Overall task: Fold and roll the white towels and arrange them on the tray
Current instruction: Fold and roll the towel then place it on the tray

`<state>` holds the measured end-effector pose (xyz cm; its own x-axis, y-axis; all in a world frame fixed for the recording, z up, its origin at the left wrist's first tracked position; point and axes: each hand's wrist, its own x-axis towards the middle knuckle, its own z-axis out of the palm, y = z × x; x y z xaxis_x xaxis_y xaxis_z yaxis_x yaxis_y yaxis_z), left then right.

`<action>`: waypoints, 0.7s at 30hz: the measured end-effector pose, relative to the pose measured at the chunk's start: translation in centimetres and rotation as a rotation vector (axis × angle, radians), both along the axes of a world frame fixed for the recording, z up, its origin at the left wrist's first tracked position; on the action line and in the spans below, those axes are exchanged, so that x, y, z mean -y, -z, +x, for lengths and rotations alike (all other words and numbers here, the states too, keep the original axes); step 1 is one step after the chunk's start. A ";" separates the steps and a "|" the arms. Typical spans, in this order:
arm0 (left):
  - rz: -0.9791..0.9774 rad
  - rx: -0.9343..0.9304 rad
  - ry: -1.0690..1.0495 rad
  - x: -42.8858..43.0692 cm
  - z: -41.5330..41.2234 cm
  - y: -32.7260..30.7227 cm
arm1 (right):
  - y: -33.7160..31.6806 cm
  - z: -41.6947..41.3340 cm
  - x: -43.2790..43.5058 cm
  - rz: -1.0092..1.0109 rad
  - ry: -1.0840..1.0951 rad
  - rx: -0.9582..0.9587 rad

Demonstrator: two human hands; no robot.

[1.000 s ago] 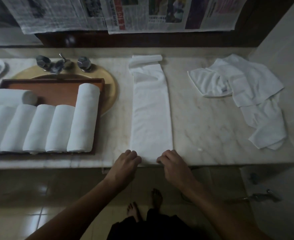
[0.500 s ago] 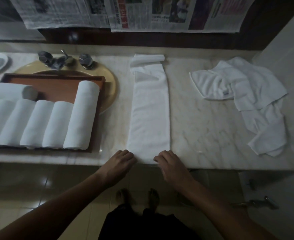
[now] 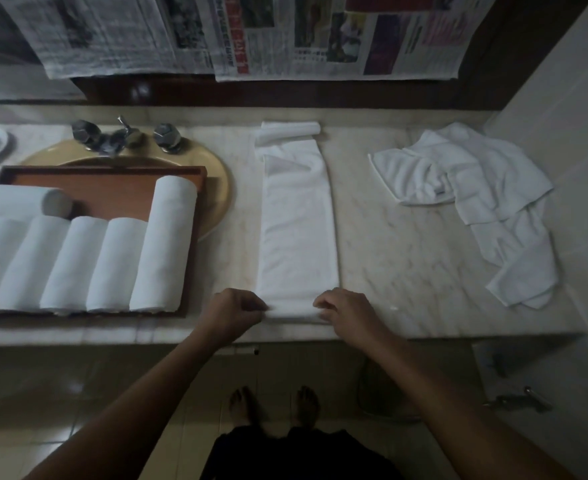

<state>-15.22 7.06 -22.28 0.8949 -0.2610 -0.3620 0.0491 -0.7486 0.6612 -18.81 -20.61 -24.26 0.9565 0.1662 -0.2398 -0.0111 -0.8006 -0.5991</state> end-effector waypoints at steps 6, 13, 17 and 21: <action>-0.042 -0.110 -0.140 0.3 1.5 0.4 | -0.5 0.5 -0.1 0.018 0.109 0.008; 0.130 0.368 0.163 1.8 -0.8 1.1 | 0.6 -1.3 -2.1 -0.063 0.011 0.200; 0.275 0.490 0.348 2.2 -2.6 2.9 | 0.9 -2.5 -2.3 -0.169 -0.056 0.302; 0.315 0.496 0.345 2.2 -2.6 2.8 | 0.7 -2.4 -2.2 -0.203 -0.098 0.314</action>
